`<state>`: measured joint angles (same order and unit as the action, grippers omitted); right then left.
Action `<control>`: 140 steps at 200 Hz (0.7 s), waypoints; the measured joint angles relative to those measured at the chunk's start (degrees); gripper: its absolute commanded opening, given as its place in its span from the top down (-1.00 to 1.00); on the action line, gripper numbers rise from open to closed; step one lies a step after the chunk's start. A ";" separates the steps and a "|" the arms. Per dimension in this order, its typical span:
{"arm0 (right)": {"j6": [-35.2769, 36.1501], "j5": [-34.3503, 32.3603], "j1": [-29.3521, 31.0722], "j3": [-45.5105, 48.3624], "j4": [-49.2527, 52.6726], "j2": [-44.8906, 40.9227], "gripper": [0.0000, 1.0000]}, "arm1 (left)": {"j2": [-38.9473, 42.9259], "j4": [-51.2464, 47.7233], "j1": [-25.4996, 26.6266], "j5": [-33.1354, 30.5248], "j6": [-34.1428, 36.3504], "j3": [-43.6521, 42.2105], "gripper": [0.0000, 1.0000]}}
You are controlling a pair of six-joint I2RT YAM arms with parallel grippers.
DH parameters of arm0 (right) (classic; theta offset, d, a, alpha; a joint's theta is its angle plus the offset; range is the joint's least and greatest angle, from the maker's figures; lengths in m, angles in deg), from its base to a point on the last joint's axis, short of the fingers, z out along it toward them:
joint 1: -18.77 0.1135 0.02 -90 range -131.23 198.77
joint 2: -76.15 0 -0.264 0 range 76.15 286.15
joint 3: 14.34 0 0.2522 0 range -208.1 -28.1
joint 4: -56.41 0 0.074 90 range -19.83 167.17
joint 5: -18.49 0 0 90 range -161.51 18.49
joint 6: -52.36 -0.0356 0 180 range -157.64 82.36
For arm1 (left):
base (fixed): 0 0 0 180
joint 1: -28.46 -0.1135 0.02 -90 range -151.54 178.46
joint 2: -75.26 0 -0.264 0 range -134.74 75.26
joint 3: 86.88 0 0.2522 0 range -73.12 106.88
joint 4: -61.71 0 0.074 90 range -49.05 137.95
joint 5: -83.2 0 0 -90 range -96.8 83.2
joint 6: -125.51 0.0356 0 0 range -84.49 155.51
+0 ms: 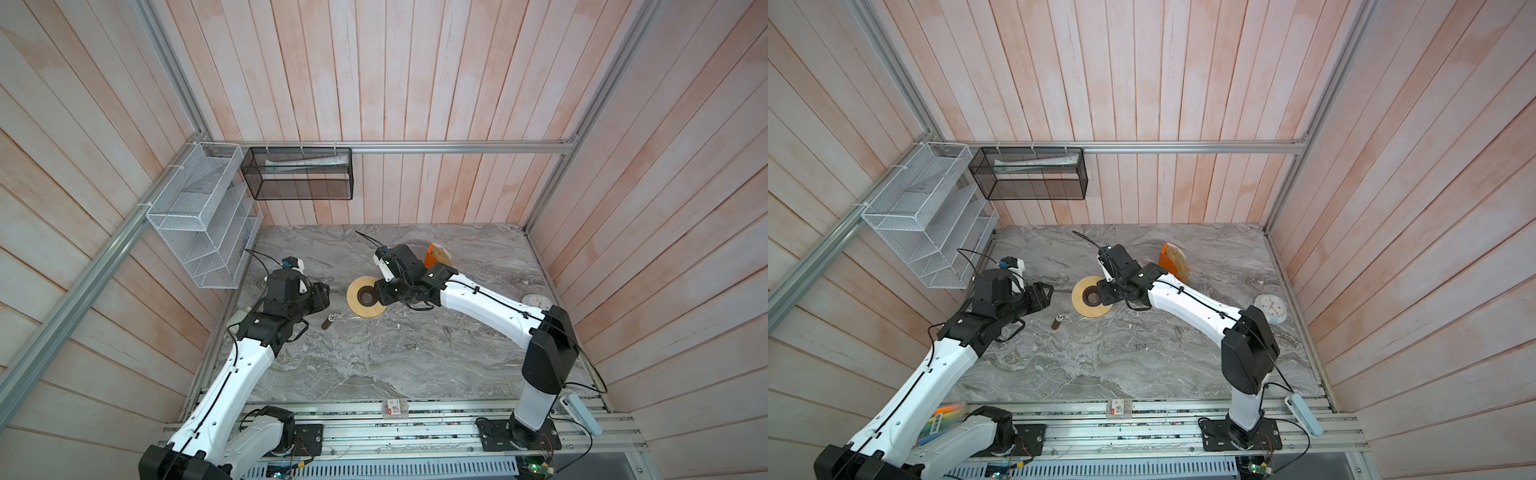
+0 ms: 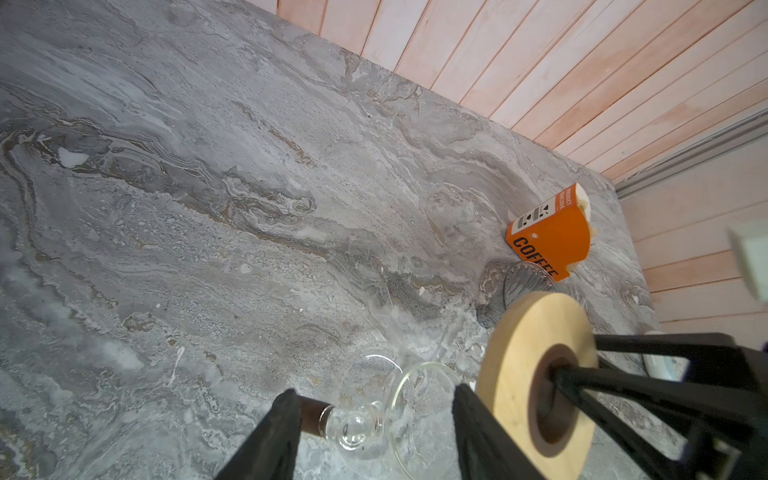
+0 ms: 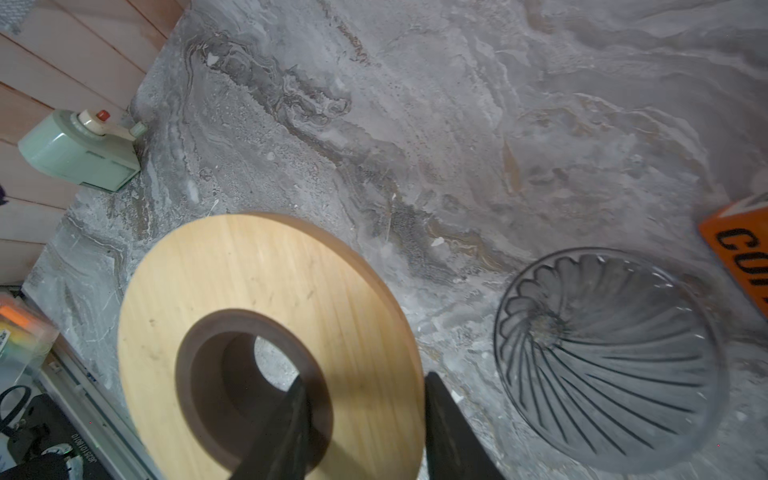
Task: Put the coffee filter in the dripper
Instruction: 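Lift the wooden stand with right gripper while left gripper releases the carafe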
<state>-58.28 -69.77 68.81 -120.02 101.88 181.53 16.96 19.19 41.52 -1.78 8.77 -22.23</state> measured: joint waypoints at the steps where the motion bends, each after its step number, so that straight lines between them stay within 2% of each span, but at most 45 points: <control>1: 0.02 0.07 0.09 -0.11 -0.02 0.20 0.25 | 0.00 0.00 0.00 0.07 0.00 0.00 -0.22; 62: 0.42 3.39 1.57 -3.58 -0.66 5.88 0.25 | 1.95 0.07 0.00 3.87 1.66 -0.35 -0.22; 140: 0.59 4.37 1.95 -3.91 -0.15 7.34 0.23 | -0.76 0.57 0.31 6.97 2.60 -0.90 -0.21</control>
<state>-57.69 -65.40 70.76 -123.93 101.72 188.88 16.19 19.76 41.83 5.19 11.37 -23.12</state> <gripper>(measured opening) 0.411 0.607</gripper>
